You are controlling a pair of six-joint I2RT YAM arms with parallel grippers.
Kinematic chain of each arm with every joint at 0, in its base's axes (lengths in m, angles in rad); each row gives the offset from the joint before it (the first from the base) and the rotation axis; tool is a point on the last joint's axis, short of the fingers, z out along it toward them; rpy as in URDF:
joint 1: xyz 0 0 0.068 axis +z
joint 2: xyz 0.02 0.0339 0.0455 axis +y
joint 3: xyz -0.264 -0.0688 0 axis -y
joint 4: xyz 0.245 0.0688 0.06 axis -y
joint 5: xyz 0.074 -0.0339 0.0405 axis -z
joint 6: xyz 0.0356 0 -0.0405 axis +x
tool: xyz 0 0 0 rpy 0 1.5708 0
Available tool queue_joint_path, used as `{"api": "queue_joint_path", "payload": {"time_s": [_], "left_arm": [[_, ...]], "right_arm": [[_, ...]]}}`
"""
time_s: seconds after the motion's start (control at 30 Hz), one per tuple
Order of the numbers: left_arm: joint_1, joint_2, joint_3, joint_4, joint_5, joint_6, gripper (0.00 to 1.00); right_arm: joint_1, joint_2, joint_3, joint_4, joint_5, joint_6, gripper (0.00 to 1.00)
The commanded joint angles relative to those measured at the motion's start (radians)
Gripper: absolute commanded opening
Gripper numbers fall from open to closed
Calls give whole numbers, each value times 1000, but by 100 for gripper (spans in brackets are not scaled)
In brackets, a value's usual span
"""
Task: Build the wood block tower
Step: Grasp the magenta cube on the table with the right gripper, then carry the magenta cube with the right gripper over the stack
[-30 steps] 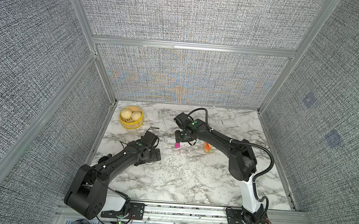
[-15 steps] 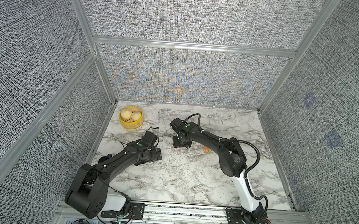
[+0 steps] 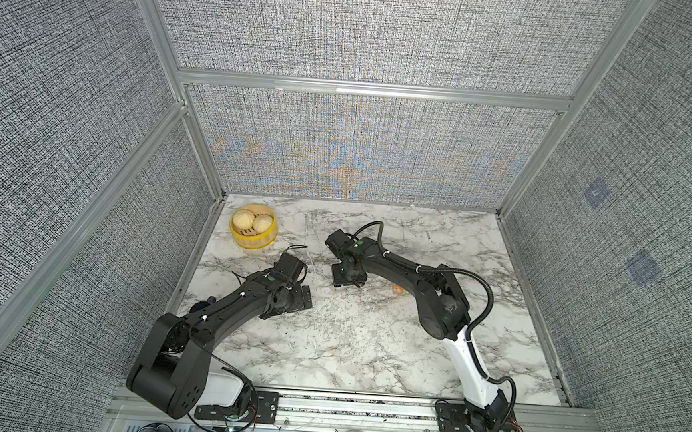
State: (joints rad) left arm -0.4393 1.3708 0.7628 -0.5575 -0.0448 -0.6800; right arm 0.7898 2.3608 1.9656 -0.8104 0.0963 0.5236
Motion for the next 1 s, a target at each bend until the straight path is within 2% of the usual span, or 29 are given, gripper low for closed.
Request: {"api": "queue_joint_path", "payload": {"time_s": [0.0,0.6,0.97], "left_arm": [[2,-6,0,9,8,10,99],[2,-19,8,-11,20,36,100],[-19,-32,111,-52,51,67,99]], "right_arm": [[1,19,20,-23,8,1,54],[11,-9,39,-62,40,-31,26],[-14,-173,-9,-97,23,-109,25]]}}
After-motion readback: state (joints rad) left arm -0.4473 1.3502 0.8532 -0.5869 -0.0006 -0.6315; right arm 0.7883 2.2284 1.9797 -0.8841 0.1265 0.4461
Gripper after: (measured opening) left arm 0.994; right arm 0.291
